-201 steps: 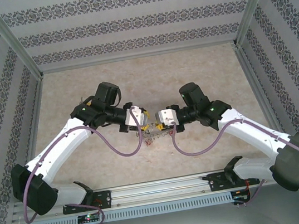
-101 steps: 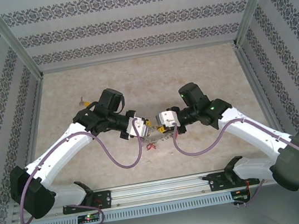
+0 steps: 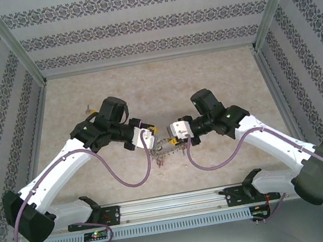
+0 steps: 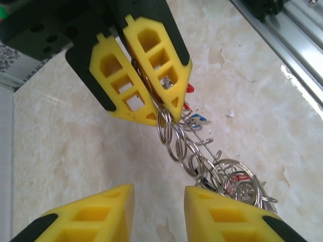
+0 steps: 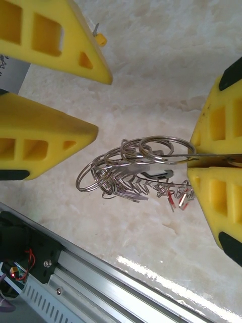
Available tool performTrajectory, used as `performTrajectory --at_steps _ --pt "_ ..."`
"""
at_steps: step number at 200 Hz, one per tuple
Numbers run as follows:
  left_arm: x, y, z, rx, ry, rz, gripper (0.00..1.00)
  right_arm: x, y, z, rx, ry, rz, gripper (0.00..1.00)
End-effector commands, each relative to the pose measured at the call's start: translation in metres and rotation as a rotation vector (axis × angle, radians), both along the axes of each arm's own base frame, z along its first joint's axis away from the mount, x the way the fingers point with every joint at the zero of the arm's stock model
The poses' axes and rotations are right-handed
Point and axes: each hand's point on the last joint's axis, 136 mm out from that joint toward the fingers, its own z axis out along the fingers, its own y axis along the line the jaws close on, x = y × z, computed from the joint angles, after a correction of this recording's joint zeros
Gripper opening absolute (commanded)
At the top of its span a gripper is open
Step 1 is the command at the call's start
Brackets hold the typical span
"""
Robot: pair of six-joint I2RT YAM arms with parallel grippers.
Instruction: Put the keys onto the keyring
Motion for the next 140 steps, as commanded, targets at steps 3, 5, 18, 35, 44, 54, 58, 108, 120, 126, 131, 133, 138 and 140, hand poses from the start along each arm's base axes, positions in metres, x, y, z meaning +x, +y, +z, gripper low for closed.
performTrajectory --at_steps 3,5,18,35,44,54,58,108,120,126,131,133,138,140 --pt "-0.001 0.002 -0.012 0.039 0.011 -0.022 0.28 -0.009 0.009 0.023 0.065 -0.034 0.075 0.00" --pt "-0.001 0.002 -0.012 0.036 0.011 -0.024 0.27 -0.009 0.009 0.024 0.066 -0.035 0.075 0.00" --pt "-0.002 -0.004 -0.008 0.016 0.017 -0.045 0.24 -0.010 0.010 0.024 0.065 -0.035 0.079 0.00" --pt "-0.002 -0.010 -0.007 0.006 0.022 -0.070 0.22 -0.011 0.010 0.024 0.063 -0.035 0.082 0.00" --pt "-0.001 -0.013 -0.006 0.003 0.020 -0.083 0.20 -0.013 0.011 0.023 0.062 -0.033 0.085 0.00" --pt "-0.001 -0.015 -0.005 0.000 0.019 -0.091 0.18 -0.013 0.010 0.022 0.058 -0.031 0.085 0.00" --pt "-0.001 -0.017 -0.004 -0.003 0.016 -0.097 0.17 -0.013 0.011 0.022 0.058 -0.031 0.086 0.00" --pt "-0.008 -0.021 0.000 -0.029 0.051 -0.129 0.18 -0.014 0.010 0.021 0.052 -0.031 0.081 0.00" --pt "-0.011 -0.021 0.001 -0.040 0.063 -0.134 0.19 -0.014 0.010 0.020 0.051 -0.030 0.081 0.00" --pt "-0.013 -0.022 0.003 -0.045 0.070 -0.139 0.21 -0.013 0.010 0.020 0.051 -0.032 0.082 0.00" --pt "-0.015 -0.022 0.003 -0.049 0.077 -0.140 0.22 -0.013 0.010 0.020 0.051 -0.031 0.081 0.00" --pt "-0.016 -0.022 0.003 -0.050 0.081 -0.140 0.23 -0.013 0.010 0.020 0.050 -0.032 0.081 0.00" --pt "-0.017 -0.022 0.004 -0.053 0.085 -0.141 0.25 -0.013 0.010 0.020 0.050 -0.032 0.082 0.00" --pt "-0.017 -0.021 0.004 -0.052 0.087 -0.141 0.26 -0.013 0.010 0.020 0.049 -0.032 0.081 0.00"
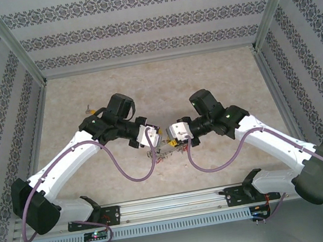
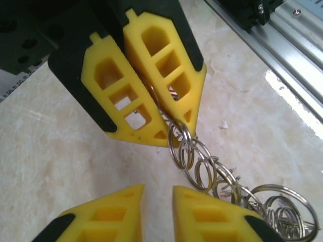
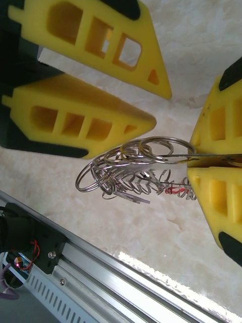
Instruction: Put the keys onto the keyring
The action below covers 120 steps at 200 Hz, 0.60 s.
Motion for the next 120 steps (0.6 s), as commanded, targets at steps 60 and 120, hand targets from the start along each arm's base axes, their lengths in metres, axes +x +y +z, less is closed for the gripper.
performTrajectory --at_steps 60,120 --pt "-0.020 -0.005 0.011 -0.040 0.027 -0.055 0.31 -0.004 0.008 0.018 0.054 -0.023 0.057 0.00" --pt "-0.022 -0.016 0.009 -0.049 0.035 -0.082 0.28 -0.003 0.009 0.021 0.057 -0.027 0.055 0.00"
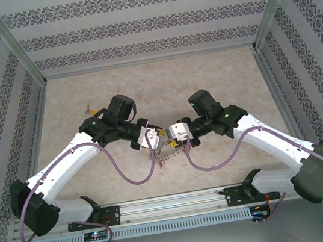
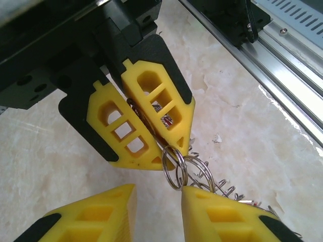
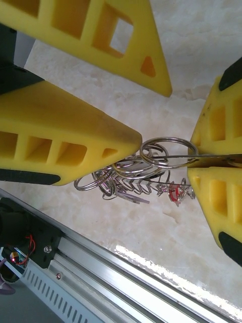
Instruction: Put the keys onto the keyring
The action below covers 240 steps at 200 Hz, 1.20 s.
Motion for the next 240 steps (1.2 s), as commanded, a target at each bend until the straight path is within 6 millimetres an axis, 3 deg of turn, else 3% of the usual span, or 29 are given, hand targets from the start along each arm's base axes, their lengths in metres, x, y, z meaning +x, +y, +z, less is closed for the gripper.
performTrajectory --at_steps 1,94,155,240 --pt "-0.009 -0.010 0.004 -0.026 0.018 -0.049 0.28 -0.002 0.011 0.028 0.082 -0.053 0.052 0.00" --pt "-0.014 -0.019 -0.008 -0.004 0.023 -0.090 0.28 -0.006 0.012 0.032 0.099 -0.062 0.061 0.00" --pt "-0.007 -0.024 0.010 -0.072 -0.018 -0.056 0.23 -0.009 0.010 0.026 0.095 -0.054 0.055 0.00" --pt "-0.006 -0.029 0.015 -0.121 0.000 -0.059 0.24 -0.009 0.008 0.024 0.091 -0.049 0.053 0.00"
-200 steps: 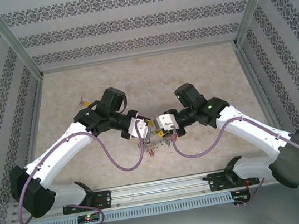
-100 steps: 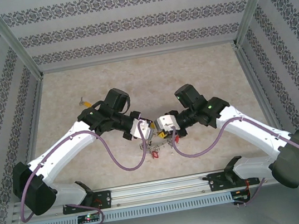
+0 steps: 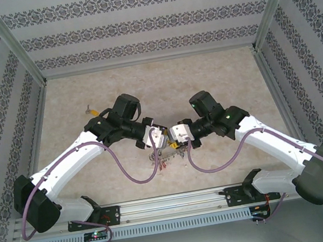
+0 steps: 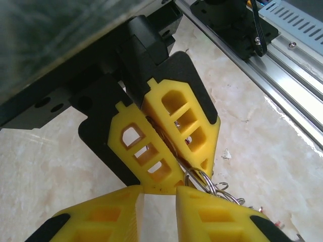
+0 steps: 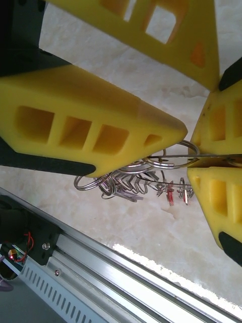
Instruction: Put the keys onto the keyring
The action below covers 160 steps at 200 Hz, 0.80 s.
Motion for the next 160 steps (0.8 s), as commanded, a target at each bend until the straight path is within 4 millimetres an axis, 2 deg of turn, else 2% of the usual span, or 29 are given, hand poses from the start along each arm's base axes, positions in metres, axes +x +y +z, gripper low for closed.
performTrajectory --at_steps 1,15,36,54,83,160 --pt "-0.009 -0.010 0.013 -0.074 -0.003 -0.049 0.24 -0.004 0.009 0.024 0.097 -0.045 0.051 0.00" --pt "-0.009 -0.006 0.011 -0.055 0.003 -0.042 0.25 -0.004 0.009 0.023 0.095 -0.044 0.049 0.00" --pt "-0.007 0.010 0.011 -0.018 0.012 0.003 0.28 -0.004 0.007 0.023 0.091 -0.043 0.047 0.00" --pt "-0.008 0.024 0.016 -0.023 0.010 0.029 0.37 -0.007 0.005 0.024 0.093 -0.050 0.057 0.00" --pt "-0.021 0.026 0.018 -0.031 0.056 -0.001 0.45 -0.011 0.007 0.027 0.099 -0.066 0.087 0.00" --pt "-0.026 0.017 -0.004 0.035 0.053 -0.030 0.39 -0.013 0.010 0.031 0.082 -0.082 0.124 0.00"
